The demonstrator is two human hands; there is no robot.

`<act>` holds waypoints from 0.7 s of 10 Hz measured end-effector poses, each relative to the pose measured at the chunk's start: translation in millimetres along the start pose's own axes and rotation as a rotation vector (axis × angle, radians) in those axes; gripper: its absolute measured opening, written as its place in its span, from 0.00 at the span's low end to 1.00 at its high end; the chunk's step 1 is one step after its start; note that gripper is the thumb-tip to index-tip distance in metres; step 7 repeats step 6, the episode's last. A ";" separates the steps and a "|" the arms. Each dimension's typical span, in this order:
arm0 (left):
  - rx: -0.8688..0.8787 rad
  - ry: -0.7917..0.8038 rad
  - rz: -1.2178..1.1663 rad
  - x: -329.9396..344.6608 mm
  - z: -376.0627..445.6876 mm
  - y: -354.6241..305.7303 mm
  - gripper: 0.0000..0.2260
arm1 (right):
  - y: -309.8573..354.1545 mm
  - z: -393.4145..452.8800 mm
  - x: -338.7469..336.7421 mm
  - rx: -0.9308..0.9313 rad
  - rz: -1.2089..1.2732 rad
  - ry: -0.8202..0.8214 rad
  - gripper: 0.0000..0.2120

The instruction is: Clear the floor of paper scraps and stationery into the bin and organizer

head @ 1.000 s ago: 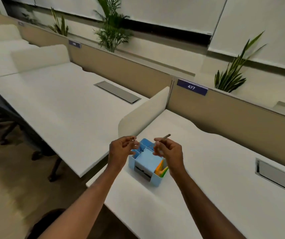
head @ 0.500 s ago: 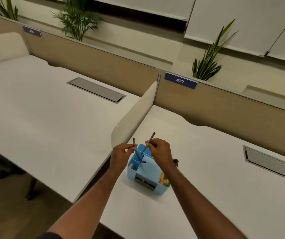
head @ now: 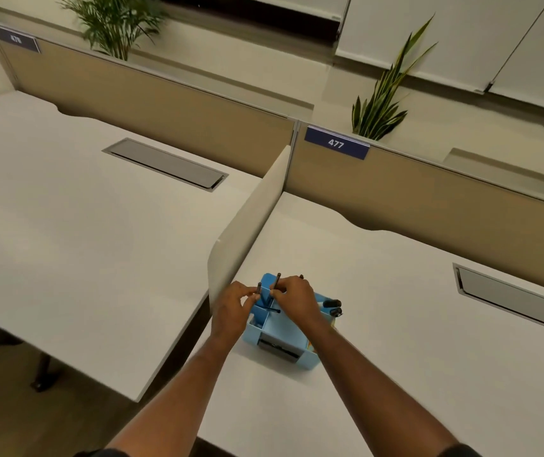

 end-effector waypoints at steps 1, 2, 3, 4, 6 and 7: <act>0.028 0.006 0.024 0.3 0.2 -1.2 0.09 | 0.5 -1.4 -1.8 -0.006 -0.051 0.020 0.10; 0.035 0.009 0.029 -1.1 0.5 -4.5 0.13 | 2.3 -4.0 -8.5 0.008 -0.077 0.046 0.14; 0.048 0.001 0.041 -1.5 2.6 -8.5 0.15 | 1.7 -5.7 -17.2 -0.012 -0.110 0.032 0.15; 0.079 -0.005 0.067 -2.1 4.5 -17.7 0.16 | 4.4 -9.9 -29.2 -0.024 -0.116 -0.003 0.17; 0.120 -0.082 0.042 2.8 9.6 -29.5 0.17 | 5.5 -10.2 -45.2 -0.072 -0.126 -0.174 0.18; 0.120 -0.082 0.042 2.8 9.6 -29.5 0.17 | 5.5 -10.2 -45.2 -0.072 -0.126 -0.174 0.18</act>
Point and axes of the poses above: each hand's wrist, its own z-axis towards the middle knuckle, its own x-axis out of the palm, y = z × x, the point moved 1 cm from there along z, towards the middle knuckle, and after that the axes turned 4 degrees about -y, right-handed, at the moved point
